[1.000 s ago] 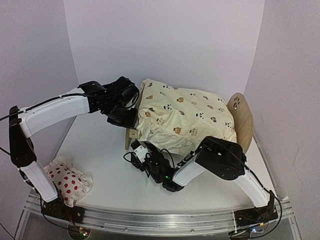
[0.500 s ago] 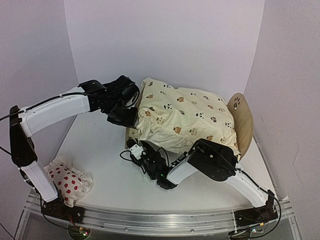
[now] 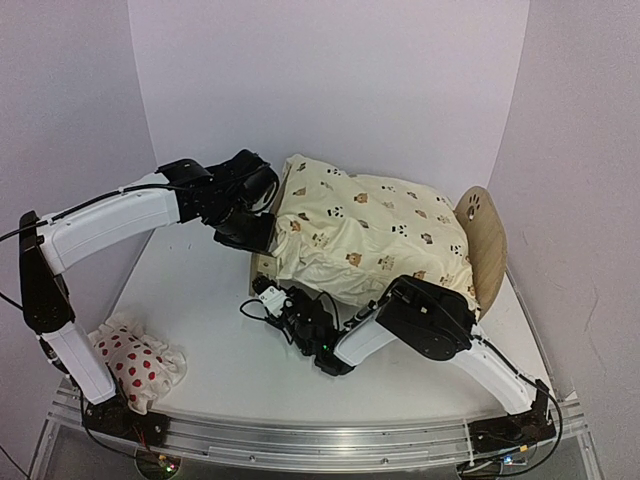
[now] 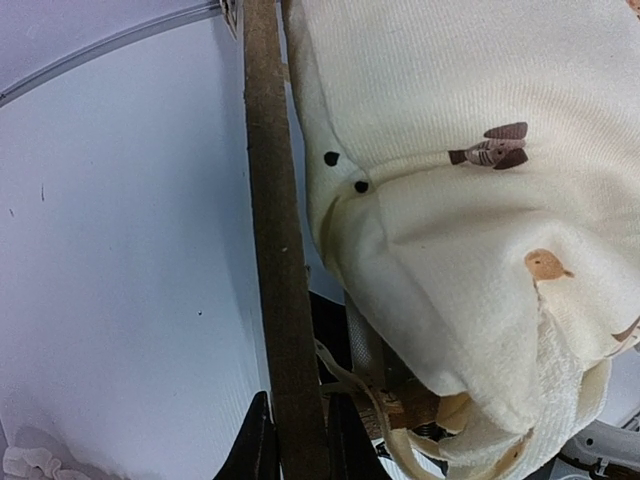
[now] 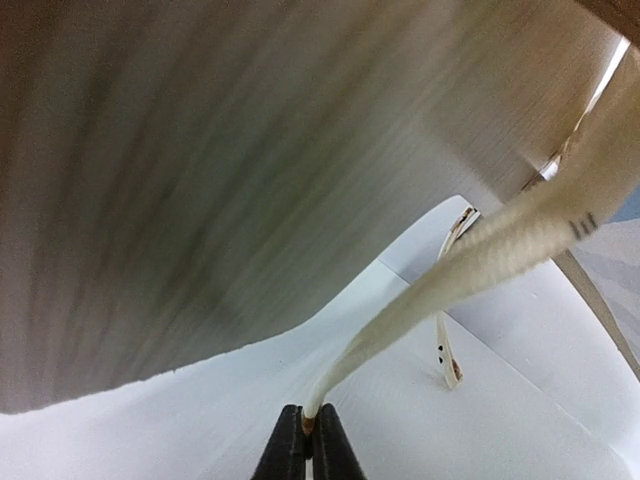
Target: Set up the pet bed
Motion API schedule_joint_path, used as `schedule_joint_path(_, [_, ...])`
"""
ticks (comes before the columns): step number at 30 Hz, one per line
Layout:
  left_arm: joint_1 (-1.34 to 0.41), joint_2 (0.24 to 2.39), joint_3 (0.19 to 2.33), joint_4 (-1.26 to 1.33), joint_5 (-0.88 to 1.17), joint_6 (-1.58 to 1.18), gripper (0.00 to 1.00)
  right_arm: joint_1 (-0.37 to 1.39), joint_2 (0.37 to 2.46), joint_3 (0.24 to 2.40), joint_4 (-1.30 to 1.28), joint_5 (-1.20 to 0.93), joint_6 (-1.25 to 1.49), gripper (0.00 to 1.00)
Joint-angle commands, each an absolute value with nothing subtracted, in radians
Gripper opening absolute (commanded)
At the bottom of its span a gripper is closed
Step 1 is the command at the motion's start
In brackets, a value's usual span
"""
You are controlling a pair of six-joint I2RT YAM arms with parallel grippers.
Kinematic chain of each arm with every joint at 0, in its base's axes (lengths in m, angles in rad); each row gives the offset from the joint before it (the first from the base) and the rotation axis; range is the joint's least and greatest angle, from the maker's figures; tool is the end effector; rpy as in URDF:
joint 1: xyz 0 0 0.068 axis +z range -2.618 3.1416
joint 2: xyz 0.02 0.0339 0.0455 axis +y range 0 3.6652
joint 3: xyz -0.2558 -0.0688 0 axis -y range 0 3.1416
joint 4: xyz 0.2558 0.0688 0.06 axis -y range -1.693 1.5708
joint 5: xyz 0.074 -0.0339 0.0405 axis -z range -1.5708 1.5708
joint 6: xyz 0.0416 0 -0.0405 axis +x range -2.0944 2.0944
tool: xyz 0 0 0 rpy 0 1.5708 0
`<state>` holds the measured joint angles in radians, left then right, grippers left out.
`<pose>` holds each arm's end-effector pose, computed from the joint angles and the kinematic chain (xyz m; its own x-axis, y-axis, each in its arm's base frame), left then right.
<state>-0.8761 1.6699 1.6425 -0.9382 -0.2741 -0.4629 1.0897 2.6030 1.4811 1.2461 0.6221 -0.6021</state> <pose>0.2439 -0.2752 0.3272 -0.7573 0.2373 -0.6085 0.3384 0.9394 -0.0549 0.2582 0.4423 0.0536 0.3037 -0.4128 -0.8587 -0.3407 0.7946 -0.5025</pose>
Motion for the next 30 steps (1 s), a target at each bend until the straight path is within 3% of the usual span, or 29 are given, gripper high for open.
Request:
schedule_joint_path(1, [-0.897,1.579,1.698,-0.787,-0.185,-0.444,0.0,1.081,2.579,1.473,1.282,0.611,-0.596,0.0])
schedule_joint_path(17, [-0.897,1.529,1.557,-0.68,-0.2,-0.431,0.0,1.098,2.29,1.075,1.249,0.33,-0.326,0.0])
schedule_joint_path(30, [-0.897,1.511,1.397,-0.517,-0.224,-0.424,0.0,1.121,2.107,0.966,1.028,0.014,-0.08,0.0])
